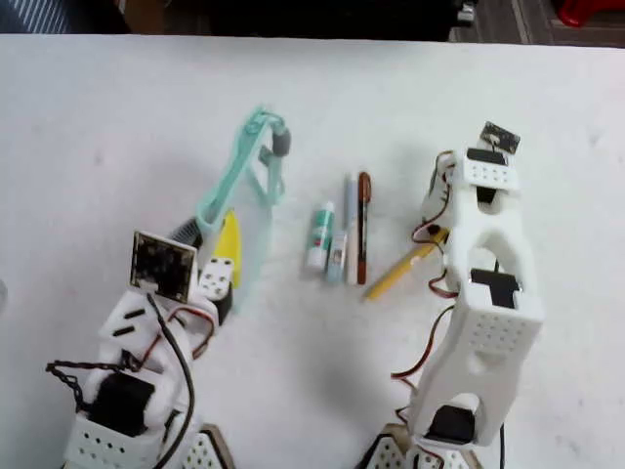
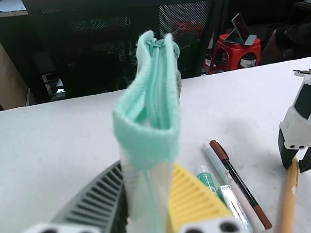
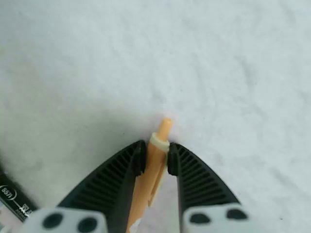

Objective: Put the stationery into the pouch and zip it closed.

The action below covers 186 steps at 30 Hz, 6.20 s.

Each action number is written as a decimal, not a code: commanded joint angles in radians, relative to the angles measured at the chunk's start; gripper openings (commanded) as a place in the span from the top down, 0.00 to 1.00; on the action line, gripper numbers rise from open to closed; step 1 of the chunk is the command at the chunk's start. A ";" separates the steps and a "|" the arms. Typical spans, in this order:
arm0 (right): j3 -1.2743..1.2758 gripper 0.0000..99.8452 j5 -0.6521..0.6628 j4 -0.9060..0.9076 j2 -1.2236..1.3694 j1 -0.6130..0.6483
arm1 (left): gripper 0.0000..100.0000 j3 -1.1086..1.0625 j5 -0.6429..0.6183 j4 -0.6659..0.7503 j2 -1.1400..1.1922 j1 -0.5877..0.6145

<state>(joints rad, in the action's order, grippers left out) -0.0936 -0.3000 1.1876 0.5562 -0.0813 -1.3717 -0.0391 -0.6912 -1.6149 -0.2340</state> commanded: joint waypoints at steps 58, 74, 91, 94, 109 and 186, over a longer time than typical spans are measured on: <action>-0.517 0.98 0.066 0.400 0.001 -0.005 | 0.98 -0.008 -0.015 -0.038 -0.005 0.007; -0.916 0.98 0.242 0.535 -0.289 -0.061 | 0.98 -0.009 -0.015 -0.038 -0.005 0.007; -0.612 0.98 0.391 0.530 -1.041 0.211 | 0.98 -0.011 -0.015 -0.038 -0.005 0.007; -0.614 0.98 0.443 0.509 -1.165 0.328 | 0.98 -0.011 -0.015 -0.040 -0.005 0.007; -0.528 0.98 0.517 0.180 -1.264 0.622 | 0.85 -0.003 -0.023 -0.075 -0.005 0.001; -0.184 0.81 0.517 -0.027 -1.095 0.337 | 0.85 -0.006 -0.017 -0.072 -0.005 0.005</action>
<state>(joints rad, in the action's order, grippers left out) -0.2746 0.2110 1.1830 -0.5777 0.3621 -1.3732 -0.0468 -0.7572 -1.6149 -0.2340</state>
